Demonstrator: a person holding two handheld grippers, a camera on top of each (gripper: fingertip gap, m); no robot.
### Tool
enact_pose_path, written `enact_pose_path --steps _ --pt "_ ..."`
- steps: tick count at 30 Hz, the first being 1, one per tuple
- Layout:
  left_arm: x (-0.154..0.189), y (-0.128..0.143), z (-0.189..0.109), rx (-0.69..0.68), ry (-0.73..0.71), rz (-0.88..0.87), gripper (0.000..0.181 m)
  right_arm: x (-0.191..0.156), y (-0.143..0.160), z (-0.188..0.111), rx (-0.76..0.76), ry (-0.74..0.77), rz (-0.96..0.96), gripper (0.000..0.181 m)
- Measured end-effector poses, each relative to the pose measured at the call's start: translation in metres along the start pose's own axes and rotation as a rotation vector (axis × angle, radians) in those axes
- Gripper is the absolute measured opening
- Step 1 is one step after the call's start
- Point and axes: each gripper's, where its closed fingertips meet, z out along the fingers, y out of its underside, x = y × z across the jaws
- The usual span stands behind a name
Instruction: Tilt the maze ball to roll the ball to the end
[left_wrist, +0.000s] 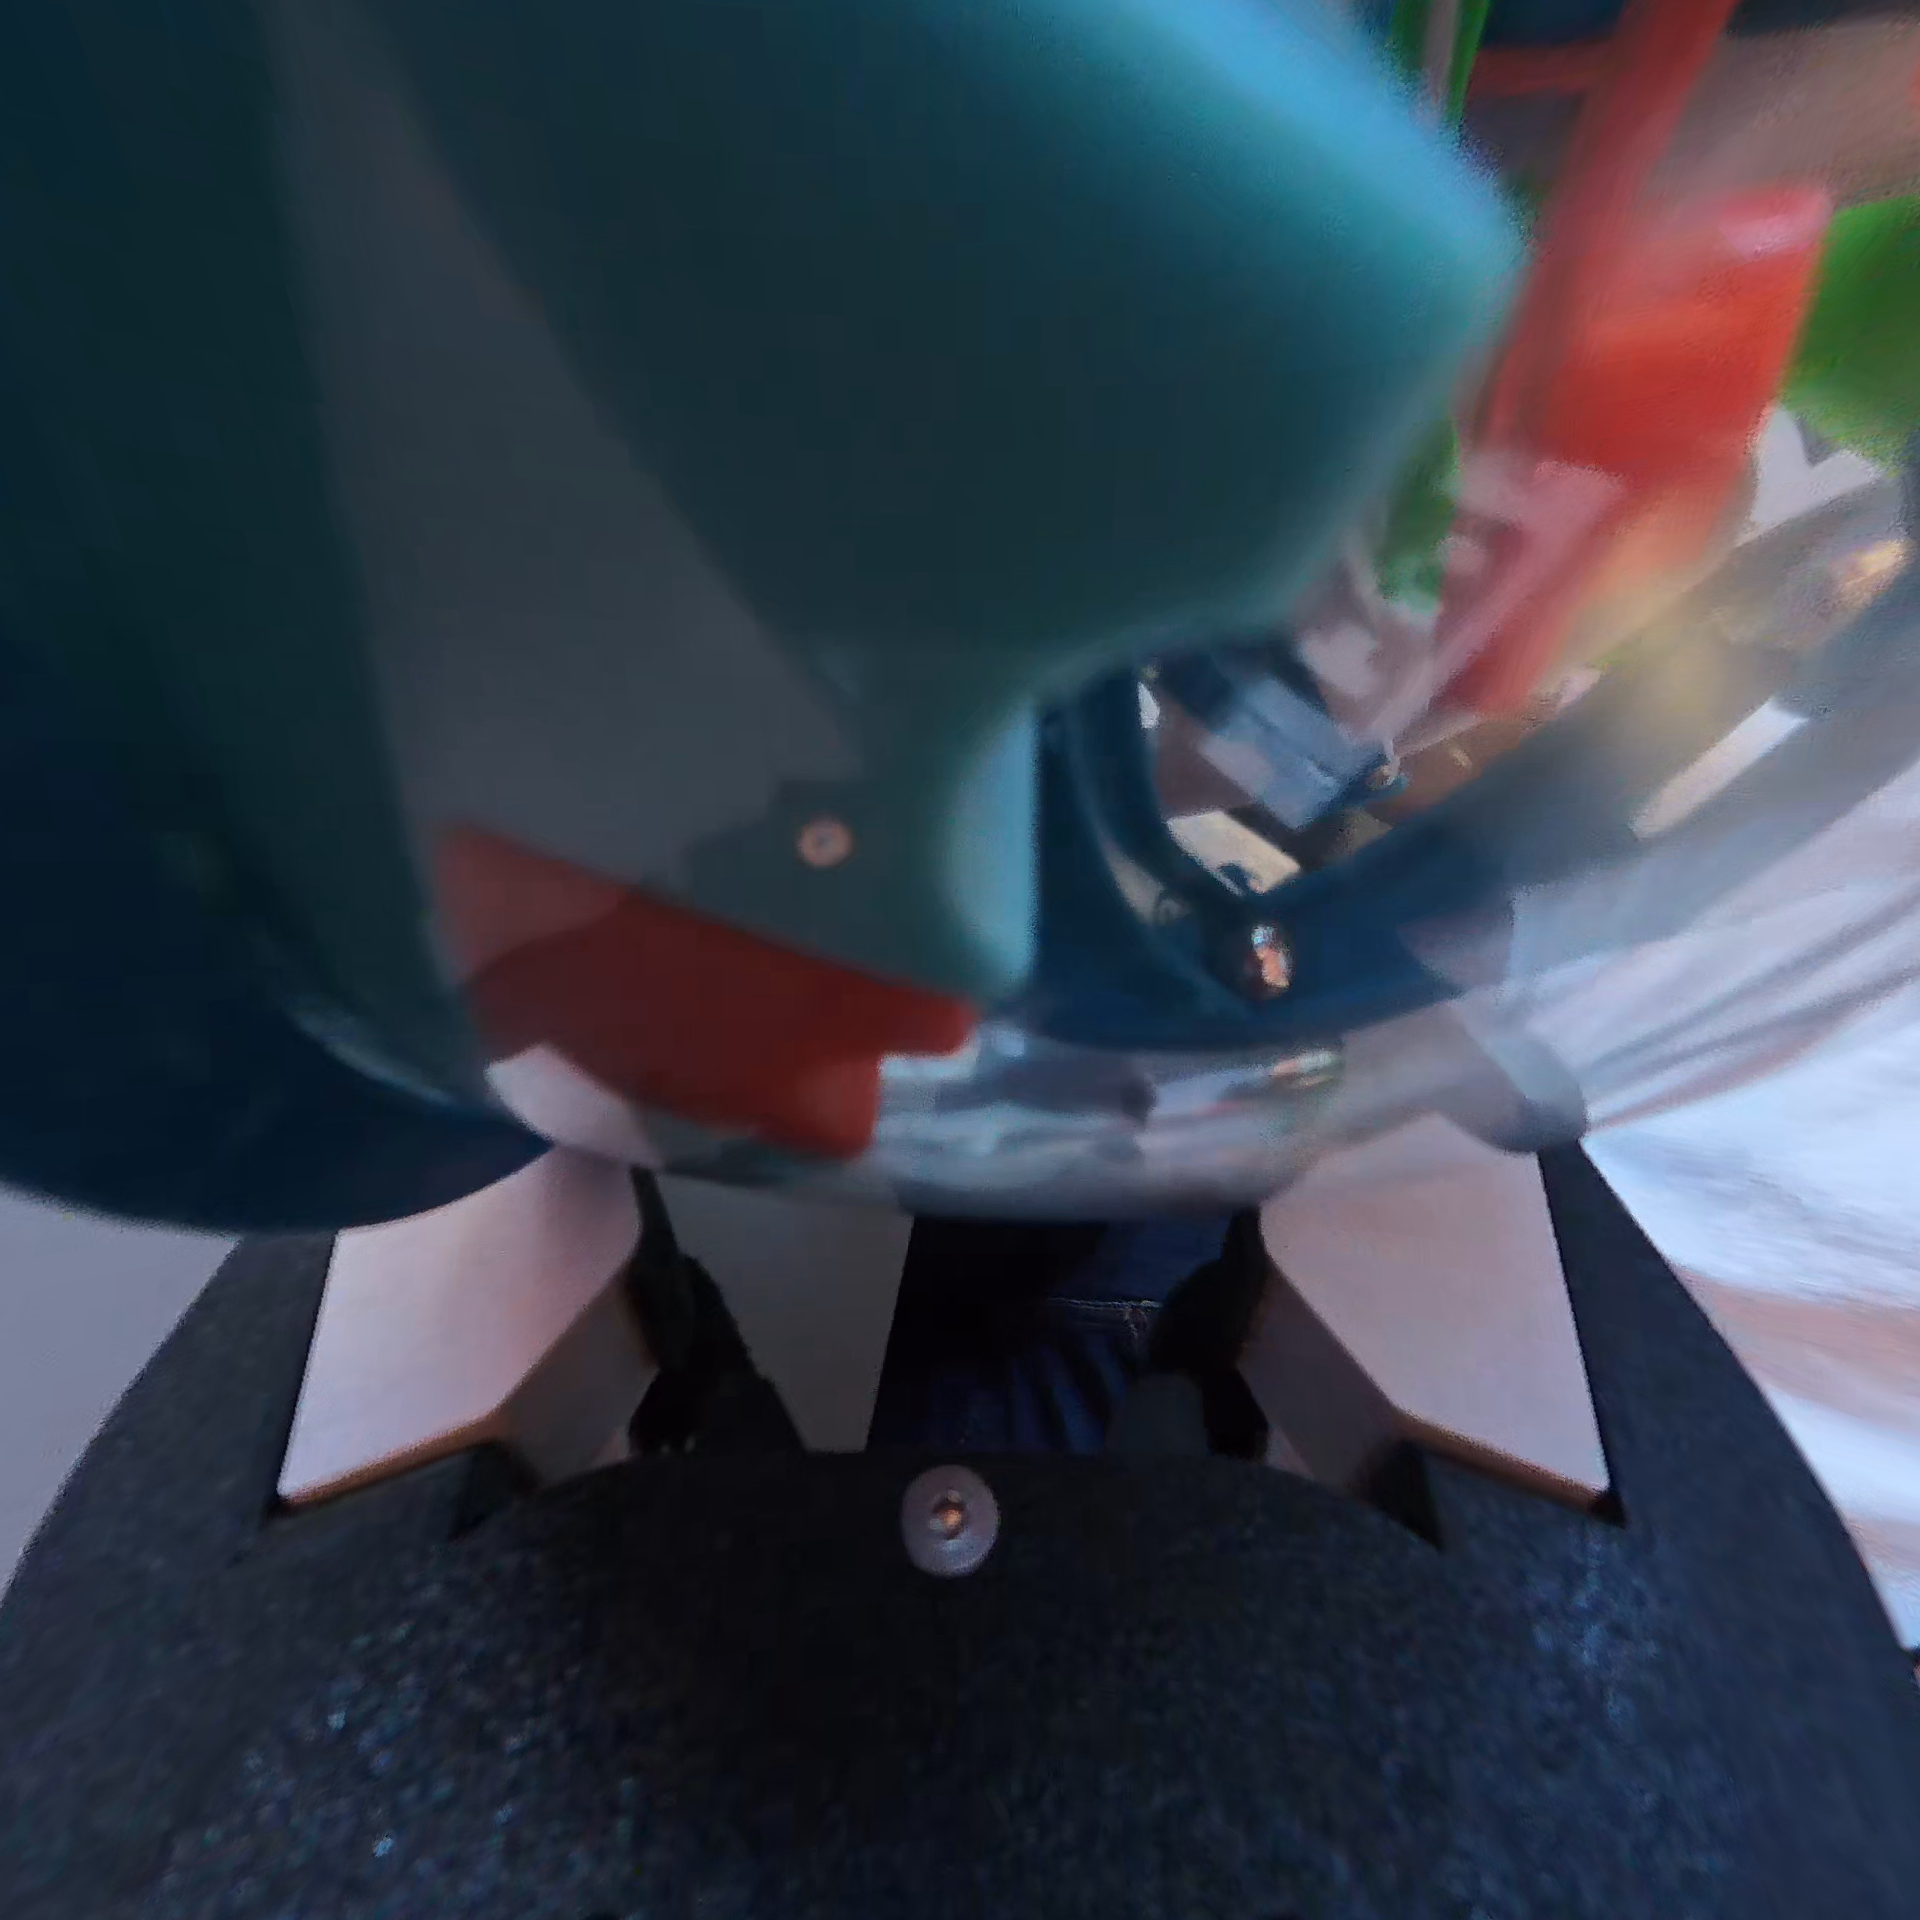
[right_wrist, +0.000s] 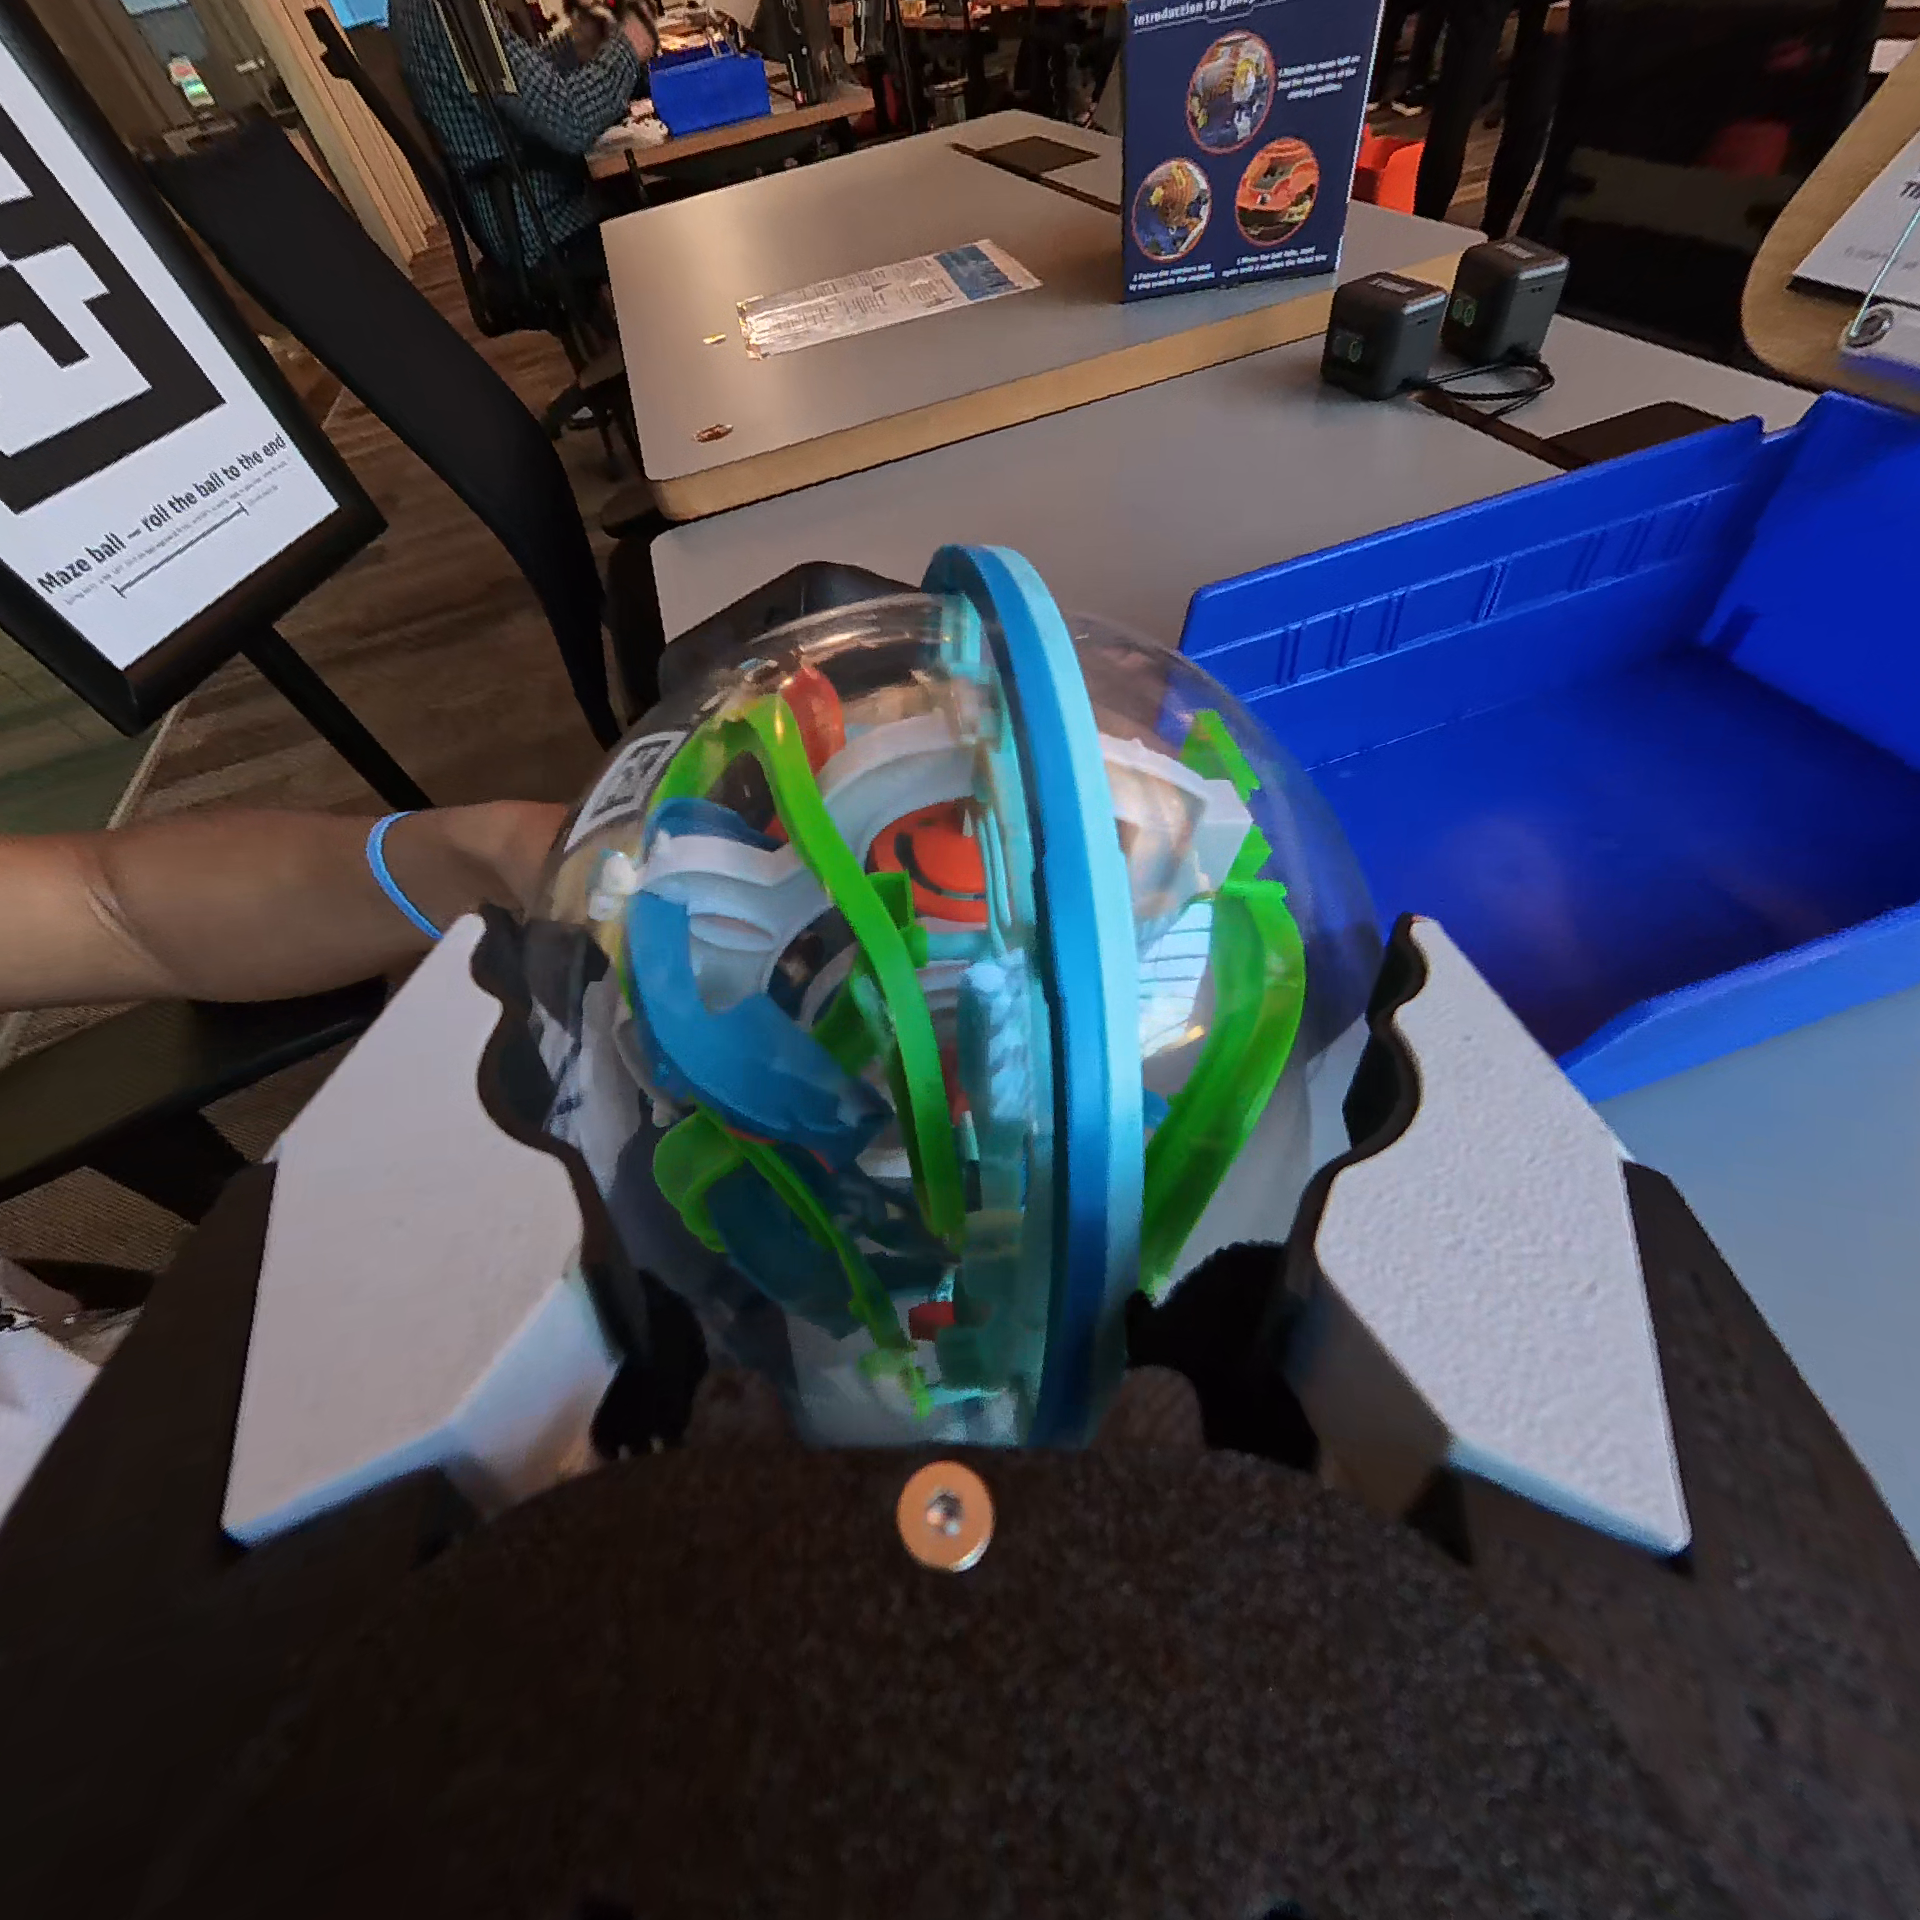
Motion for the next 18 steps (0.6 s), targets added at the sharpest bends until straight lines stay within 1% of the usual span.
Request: enact_pose_path --steps 3,7,12,18 --pt "-0.007 0.0 0.0 0.006 -0.051 0.034 0.128 0.0 -0.001 0.002 -0.001 0.01 -0.015 0.153" --pt "-0.023 0.0 -0.001 0.002 -0.188 0.104 0.127 0.001 -0.002 0.003 -0.004 0.02 0.003 0.153" --pt "-0.039 -0.001 -0.003 -0.014 -0.331 0.149 0.128 0.007 0.0 0.008 -0.008 0.057 0.025 0.153" --pt "-0.044 0.0 -0.003 -0.023 -0.375 0.157 0.128 0.011 0.007 0.013 -0.077 0.136 -0.024 0.154"
